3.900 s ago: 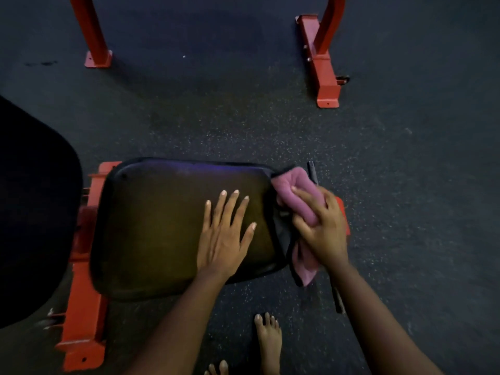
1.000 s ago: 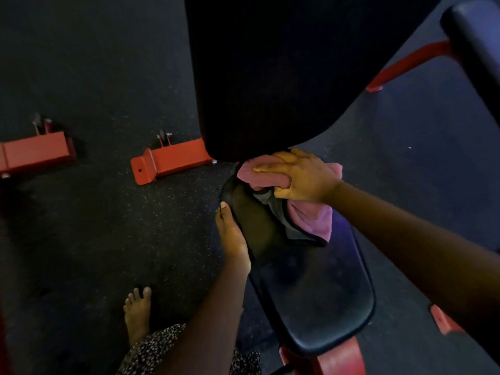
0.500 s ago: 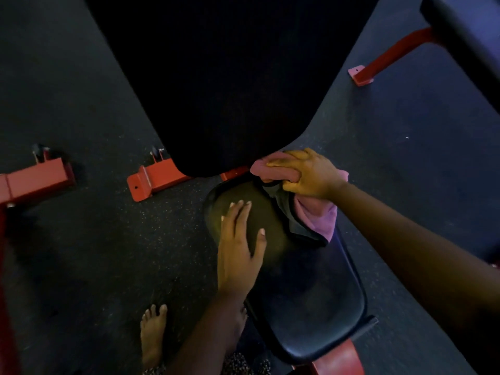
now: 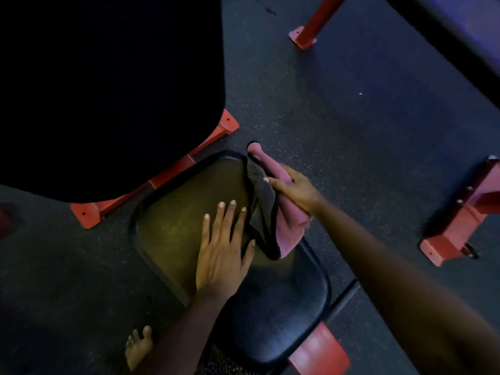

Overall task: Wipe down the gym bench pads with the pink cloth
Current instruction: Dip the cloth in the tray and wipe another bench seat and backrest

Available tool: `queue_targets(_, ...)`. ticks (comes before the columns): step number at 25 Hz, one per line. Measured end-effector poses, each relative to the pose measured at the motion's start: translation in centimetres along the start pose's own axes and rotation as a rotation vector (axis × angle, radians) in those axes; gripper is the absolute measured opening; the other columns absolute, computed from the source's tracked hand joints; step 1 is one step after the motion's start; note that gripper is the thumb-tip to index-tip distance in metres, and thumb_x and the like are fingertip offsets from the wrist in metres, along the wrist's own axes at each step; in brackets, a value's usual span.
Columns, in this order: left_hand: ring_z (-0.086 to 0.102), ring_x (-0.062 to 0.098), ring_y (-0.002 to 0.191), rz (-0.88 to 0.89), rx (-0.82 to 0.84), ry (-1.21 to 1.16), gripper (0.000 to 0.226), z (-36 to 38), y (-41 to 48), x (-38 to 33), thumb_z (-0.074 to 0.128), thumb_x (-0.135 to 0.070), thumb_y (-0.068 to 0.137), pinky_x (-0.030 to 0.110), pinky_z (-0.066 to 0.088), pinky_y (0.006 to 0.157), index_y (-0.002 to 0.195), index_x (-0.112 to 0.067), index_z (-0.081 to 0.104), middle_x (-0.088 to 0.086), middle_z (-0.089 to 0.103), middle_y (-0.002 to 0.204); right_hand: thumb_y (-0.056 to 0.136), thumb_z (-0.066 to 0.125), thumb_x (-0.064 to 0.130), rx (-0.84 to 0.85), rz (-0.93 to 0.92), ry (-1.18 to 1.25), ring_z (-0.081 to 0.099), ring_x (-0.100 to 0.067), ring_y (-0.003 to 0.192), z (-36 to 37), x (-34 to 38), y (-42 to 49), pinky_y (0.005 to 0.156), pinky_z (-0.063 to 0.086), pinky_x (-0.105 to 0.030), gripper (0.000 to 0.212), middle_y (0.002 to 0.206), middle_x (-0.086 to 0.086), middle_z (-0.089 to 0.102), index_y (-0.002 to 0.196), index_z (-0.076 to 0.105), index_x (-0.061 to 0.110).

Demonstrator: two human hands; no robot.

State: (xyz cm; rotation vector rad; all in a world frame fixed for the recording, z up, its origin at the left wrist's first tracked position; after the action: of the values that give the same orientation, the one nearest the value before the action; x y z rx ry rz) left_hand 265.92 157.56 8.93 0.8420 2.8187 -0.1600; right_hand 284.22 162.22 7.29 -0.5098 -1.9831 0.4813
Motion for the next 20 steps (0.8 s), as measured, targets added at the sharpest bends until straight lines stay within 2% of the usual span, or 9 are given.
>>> queue_targets(4,0.023,0.027,0.141,-0.024,0.032,0.034,0.061,-0.4,0.3,-0.1,0.029,-0.042,0.089,0.046,0.014,0.114,0.143,-0.013,0.034,0.012,0.031,0.151,0.083,0.063,0.044,-0.007,0.048,0.062,0.045,-0.013,0.124,0.0,-3.5,-4.1,0.106,0.036,-0.038,0.055,0.137,0.005,0.049,0.134,0.04,0.039)
queue_targets(8,0.024,0.029,0.142,-0.02,0.057,0.037,0.061,-0.2,0.1,-0.1,0.027,-0.043,0.09,0.047,0.011,0.114,0.143,-0.012,0.033,0.014,0.03,0.152,0.071,0.061,0.053,-0.045,0.093,0.105,0.049,-0.011,0.121,0.2,-7.2,-9.1,0.105,0.038,-0.034,0.056,0.13,0.011,0.052,0.124,0.041,0.049)
queue_targets(11,0.02,0.03,0.143,-0.028,0.072,0.018,0.062,-0.1,0.0,0.0,0.024,-0.044,0.091,0.048,0.011,0.115,0.144,-0.012,0.03,0.014,0.028,0.152,0.065,0.062,0.06,-0.151,0.13,0.166,0.053,-0.01,0.116,0.0,-10.0,-12.7,0.104,0.04,-0.033,0.055,0.125,0.011,0.056,0.117,0.047,0.05)
queue_targets(13,0.017,0.03,0.144,-0.027,0.079,0.008,0.062,-0.1,-0.1,0.0,0.024,-0.044,0.092,0.047,0.009,0.115,0.145,-0.012,0.029,0.014,0.026,0.153,0.061,0.06,0.062,-0.269,0.168,0.227,0.054,-0.007,0.114,0.3,-11.7,-15.4,0.1,0.041,-0.026,0.062,0.124,0.011,0.057,0.119,0.05,0.044)
queue_targets(15,0.015,0.03,0.144,-0.022,0.077,-0.01,0.06,-0.1,0.0,-0.2,0.03,-0.042,0.094,0.048,0.008,0.116,0.146,-0.012,0.027,0.014,0.024,0.154,0.066,0.065,0.053,-0.43,0.182,0.336,0.052,-0.001,0.113,1.1,-12.6,-18.1,0.093,0.039,-0.013,0.056,0.126,0.012,0.055,0.119,0.05,0.04)
queue_targets(17,0.013,0.03,0.145,-0.018,0.073,-0.02,0.06,-0.1,0.0,-0.2,0.037,-0.04,0.094,0.048,0.008,0.116,0.146,-0.012,0.026,0.014,0.022,0.155,0.078,0.07,0.03,-0.604,0.159,0.478,0.049,0.003,0.115,2.3,-12.8,-20.2,0.094,0.037,-0.005,0.045,0.129,0.013,0.052,0.118,0.051,0.039)
queue_targets(18,0.013,0.03,0.145,-0.017,0.071,-0.03,0.06,-0.1,-0.1,-0.2,0.039,-0.039,0.094,0.048,0.007,0.116,0.146,-0.012,0.027,0.014,0.021,0.155,0.082,0.07,0.022,-0.683,0.167,0.52,0.049,0.004,0.116,2.9,-13.0,-21.0,0.096,0.037,-0.006,0.045,0.129,0.015,0.051,0.119,0.05,0.039)
queue_targets(20,0.012,0.03,0.145,-0.007,0.079,-0.068,0.06,0.0,-0.2,-0.2,0.043,-0.038,0.094,0.047,0.005,0.116,0.146,-0.011,0.028,0.013,0.021,0.155,0.083,0.07,0.019,-0.811,0.23,0.568,0.049,0.003,0.115,4.2,-13.5,-22.5,0.097,0.037,-0.012,0.048,0.122,0.022,0.051,0.121,0.049,0.037)
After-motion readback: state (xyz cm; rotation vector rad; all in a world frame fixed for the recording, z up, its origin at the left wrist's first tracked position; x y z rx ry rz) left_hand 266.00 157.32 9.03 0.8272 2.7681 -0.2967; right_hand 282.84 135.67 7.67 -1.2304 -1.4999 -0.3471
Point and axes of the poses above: each hand's wrist, its own y-axis towards the middle knuckle, its own z-axis out of the palm, x = y × z, the point moved 9 cm from there along y, towards the middle knuckle
